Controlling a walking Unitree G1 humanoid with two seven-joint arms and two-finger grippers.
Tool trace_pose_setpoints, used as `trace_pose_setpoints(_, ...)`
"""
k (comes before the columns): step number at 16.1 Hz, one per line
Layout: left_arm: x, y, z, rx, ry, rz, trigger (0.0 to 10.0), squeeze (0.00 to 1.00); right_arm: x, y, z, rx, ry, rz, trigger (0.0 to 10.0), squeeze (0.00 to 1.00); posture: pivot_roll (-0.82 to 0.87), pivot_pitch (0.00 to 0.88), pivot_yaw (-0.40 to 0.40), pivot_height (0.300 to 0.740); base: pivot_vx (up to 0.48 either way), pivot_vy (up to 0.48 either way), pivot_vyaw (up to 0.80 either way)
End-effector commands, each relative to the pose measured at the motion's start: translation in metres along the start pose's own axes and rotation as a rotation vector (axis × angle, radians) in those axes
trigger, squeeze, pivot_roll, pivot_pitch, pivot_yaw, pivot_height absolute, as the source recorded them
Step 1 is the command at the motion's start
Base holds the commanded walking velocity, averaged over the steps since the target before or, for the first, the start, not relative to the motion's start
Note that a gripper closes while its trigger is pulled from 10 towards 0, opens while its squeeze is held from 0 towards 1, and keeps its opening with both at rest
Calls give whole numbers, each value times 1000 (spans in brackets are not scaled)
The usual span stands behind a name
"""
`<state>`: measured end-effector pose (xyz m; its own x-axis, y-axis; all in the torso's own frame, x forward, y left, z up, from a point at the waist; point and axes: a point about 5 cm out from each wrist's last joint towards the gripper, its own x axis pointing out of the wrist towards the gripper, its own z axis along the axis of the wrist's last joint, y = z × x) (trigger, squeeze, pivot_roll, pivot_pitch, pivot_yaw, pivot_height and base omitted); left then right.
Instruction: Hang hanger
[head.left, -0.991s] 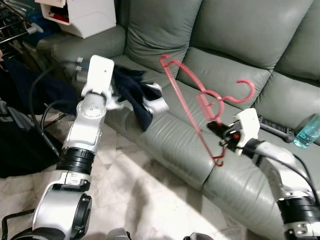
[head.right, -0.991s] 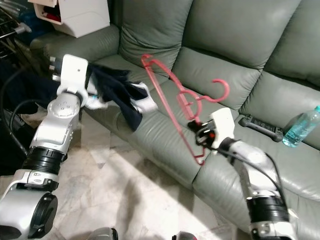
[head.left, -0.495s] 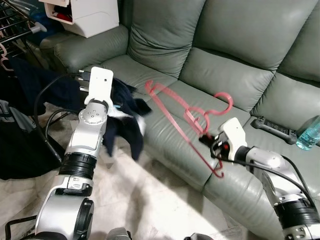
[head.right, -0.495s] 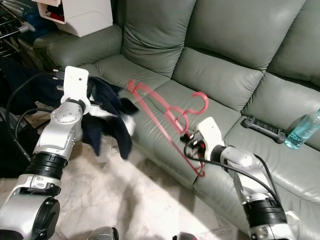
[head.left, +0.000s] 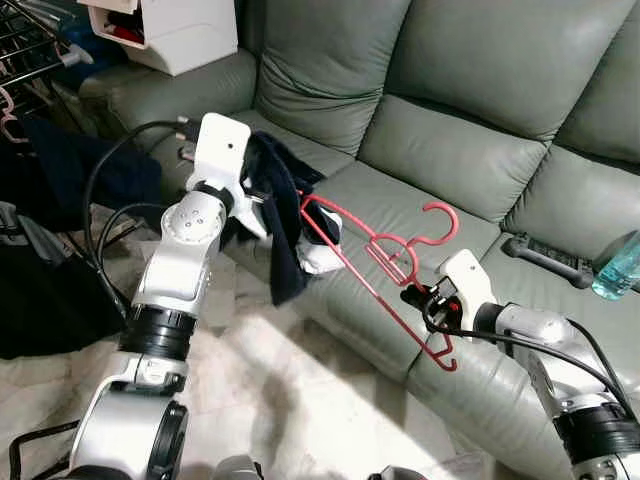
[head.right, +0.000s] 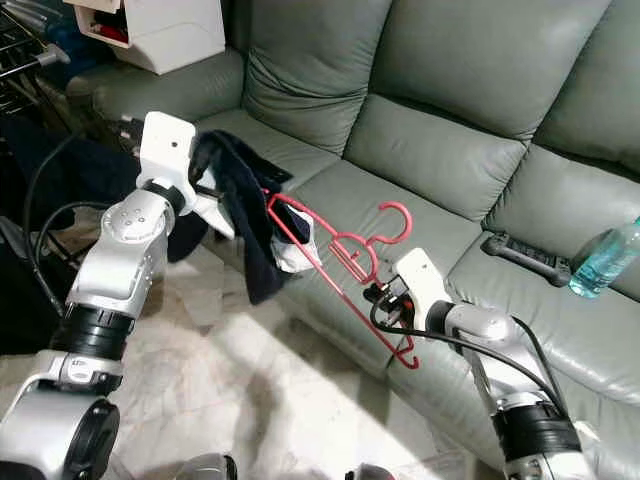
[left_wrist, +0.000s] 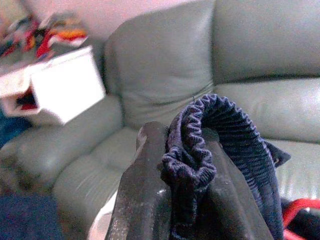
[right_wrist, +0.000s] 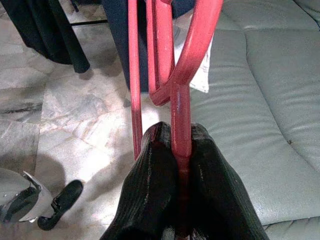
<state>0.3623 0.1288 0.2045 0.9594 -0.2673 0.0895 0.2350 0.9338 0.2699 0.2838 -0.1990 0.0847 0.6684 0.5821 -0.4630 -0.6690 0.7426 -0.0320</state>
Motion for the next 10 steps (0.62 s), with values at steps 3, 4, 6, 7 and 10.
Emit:
trace_pose_setpoints(3,-8,-9,30,75,-186,-114,10000,0,-1,-2,-7,2,44,2,10000,0,-76,16,30,740,0,0,0)
trace_pose_setpoints(4,-11,-11,36,56,-211,-136,10000,0,-1,-3,-12,16,66,0,10000,0,-74,17,28,740,0,0,0)
trace_pose_setpoints(6,-15,-15,49,31,-264,-182,10000,0,-2,-6,-18,70,89,-35,10000,0,-72,19,26,740,0,0,0)
trace_pose_setpoints(7,-16,-17,56,26,-290,-196,10000,0,-2,-8,-22,95,114,-49,10000,0,-71,21,26,740,0,0,0)
trace_pose_setpoints(10,-19,-19,69,-1,-341,-215,10000,0,-2,-16,-28,151,140,-108,10000,0,-70,20,23,740,0,0,0)
